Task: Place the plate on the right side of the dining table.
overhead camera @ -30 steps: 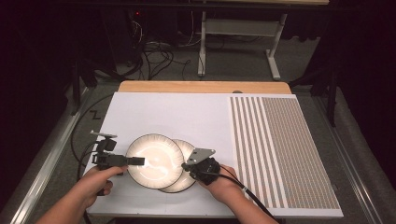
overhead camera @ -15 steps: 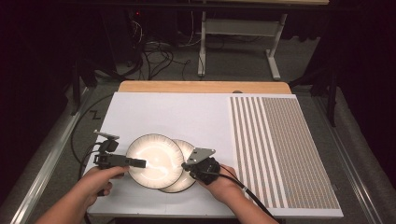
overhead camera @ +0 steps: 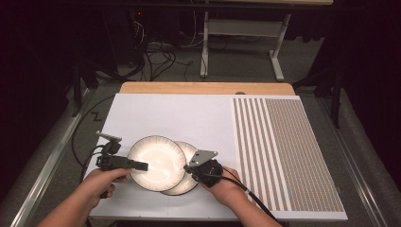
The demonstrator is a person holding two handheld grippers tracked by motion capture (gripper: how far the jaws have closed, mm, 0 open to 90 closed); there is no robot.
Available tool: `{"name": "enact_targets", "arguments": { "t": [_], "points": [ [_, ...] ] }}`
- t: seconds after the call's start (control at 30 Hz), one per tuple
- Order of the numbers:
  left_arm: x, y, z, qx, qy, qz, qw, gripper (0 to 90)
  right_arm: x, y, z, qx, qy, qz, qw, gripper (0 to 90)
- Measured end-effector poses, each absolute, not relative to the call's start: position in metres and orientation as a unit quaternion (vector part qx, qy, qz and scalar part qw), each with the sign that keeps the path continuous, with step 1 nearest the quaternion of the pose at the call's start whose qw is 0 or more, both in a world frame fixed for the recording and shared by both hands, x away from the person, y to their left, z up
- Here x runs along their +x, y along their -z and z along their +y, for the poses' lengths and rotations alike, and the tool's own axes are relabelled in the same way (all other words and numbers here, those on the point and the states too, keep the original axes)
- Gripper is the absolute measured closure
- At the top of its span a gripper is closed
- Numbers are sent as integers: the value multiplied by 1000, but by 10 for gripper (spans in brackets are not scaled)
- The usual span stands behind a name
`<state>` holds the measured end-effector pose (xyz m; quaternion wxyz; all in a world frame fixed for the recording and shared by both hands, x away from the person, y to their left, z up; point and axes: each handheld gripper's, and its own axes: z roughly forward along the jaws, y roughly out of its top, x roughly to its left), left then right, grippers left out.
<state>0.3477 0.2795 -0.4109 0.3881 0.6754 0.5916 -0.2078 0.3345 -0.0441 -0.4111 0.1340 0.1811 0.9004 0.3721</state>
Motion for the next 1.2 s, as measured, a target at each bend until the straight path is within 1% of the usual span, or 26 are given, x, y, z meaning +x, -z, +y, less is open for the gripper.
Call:
{"name": "enact_targets", "arguments": {
  "t": [0.57, 1.2],
  "points": [
    [348, 411, 277, 673, 217, 589, 391, 664, 335, 411, -44, 181, -370, 901, 135, 900],
    [346, 412, 277, 662, 212, 594, 405, 693, 335, 410, -46, 184, -371, 900, 135, 900]
  ]
}}
